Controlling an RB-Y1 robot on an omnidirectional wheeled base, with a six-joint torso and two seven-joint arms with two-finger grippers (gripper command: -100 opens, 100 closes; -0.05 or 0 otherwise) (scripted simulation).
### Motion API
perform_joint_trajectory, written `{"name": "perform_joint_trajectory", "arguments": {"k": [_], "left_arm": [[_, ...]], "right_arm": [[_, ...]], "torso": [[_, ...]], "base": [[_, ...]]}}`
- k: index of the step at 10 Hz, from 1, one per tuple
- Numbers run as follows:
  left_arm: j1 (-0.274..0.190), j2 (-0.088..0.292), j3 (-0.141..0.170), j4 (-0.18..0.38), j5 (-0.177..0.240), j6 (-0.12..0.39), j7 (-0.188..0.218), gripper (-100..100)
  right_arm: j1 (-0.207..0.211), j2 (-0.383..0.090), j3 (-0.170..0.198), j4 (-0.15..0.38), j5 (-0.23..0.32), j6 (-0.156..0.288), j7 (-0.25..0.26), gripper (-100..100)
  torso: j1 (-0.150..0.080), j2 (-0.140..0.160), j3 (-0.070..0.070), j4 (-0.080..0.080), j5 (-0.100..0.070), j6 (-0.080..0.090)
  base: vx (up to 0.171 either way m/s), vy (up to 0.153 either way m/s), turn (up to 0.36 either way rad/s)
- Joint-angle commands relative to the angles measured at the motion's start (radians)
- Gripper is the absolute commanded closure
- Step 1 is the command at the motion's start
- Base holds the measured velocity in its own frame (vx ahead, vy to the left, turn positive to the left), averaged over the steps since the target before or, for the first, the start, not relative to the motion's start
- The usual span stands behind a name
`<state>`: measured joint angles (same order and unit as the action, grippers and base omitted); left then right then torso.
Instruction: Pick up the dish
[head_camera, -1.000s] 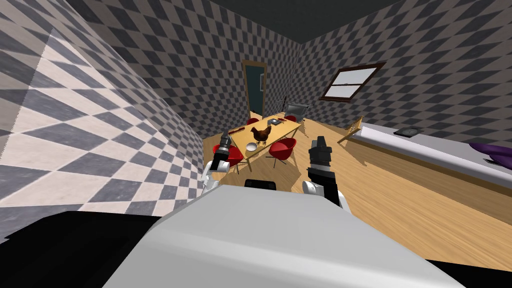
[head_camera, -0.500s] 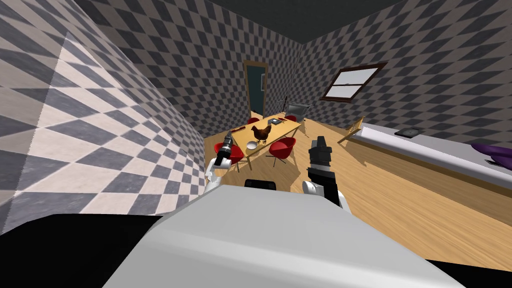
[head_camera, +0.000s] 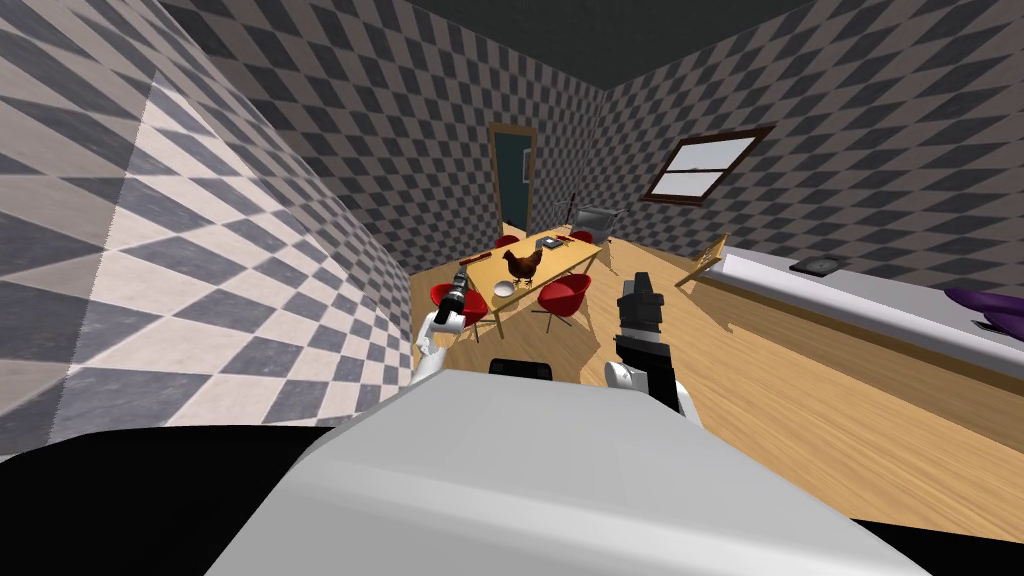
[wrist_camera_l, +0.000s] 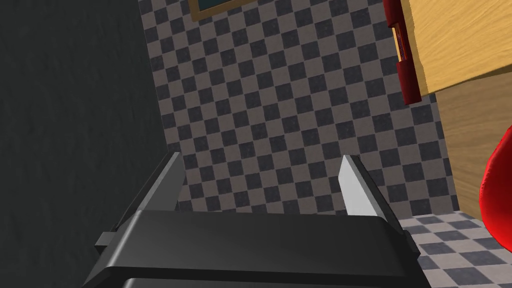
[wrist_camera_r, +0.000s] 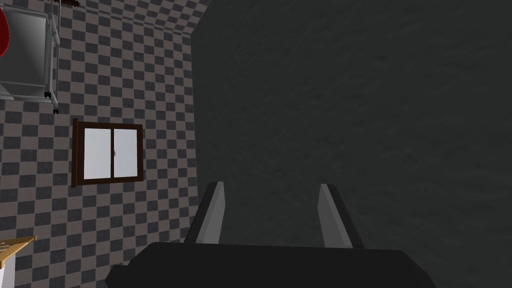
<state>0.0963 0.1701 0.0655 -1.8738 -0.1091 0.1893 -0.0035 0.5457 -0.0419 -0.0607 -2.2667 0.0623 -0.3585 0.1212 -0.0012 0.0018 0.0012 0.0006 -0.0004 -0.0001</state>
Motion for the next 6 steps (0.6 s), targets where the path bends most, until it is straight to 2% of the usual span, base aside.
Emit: {"name": "perform_joint_trajectory", "arguments": {"k": [1,2,3,4,6], "left_arm": [[-0.029,0.003,0.004,0.041,-0.002,0.050,0.002,-100],[-0.029,0.003,0.004,0.041,-0.002,0.055,0.002,-100],[-0.058,0.001,0.006,0.080,-0.004,0.097,0.001,-100],[-0.058,0.001,0.006,0.080,-0.004,0.101,0.001,-100],[-0.114,-0.002,0.011,0.149,-0.005,0.170,0.000,-100]], "right_arm": [[0.000,0.000,0.000,0.000,0.000,0.000,0.000,0],[0.000,0.000,0.000,0.000,0.000,0.000,0.000,0],[0.000,0.000,0.000,0.000,0.000,0.000,0.000,0],[0.000,0.000,0.000,0.000,0.000,0.000,0.000,0],[0.000,0.000,0.000,0.000,0.000,0.000,0.000,0]], "torso": [[0.000,0.000,0.000,0.000,0.000,0.000],[0.000,0.000,0.000,0.000,0.000,0.000],[0.000,0.000,0.000,0.000,0.000,0.000],[-0.001,-0.001,0.000,0.000,0.000,0.000],[-0.001,-0.001,-0.001,0.000,0.000,0.000]], "base": [[-0.032,-0.020,0.012],[-0.027,-0.021,0.008],[-0.027,-0.025,0.012],[-0.020,-0.023,0.004],[-0.018,-0.031,0.003]]}}
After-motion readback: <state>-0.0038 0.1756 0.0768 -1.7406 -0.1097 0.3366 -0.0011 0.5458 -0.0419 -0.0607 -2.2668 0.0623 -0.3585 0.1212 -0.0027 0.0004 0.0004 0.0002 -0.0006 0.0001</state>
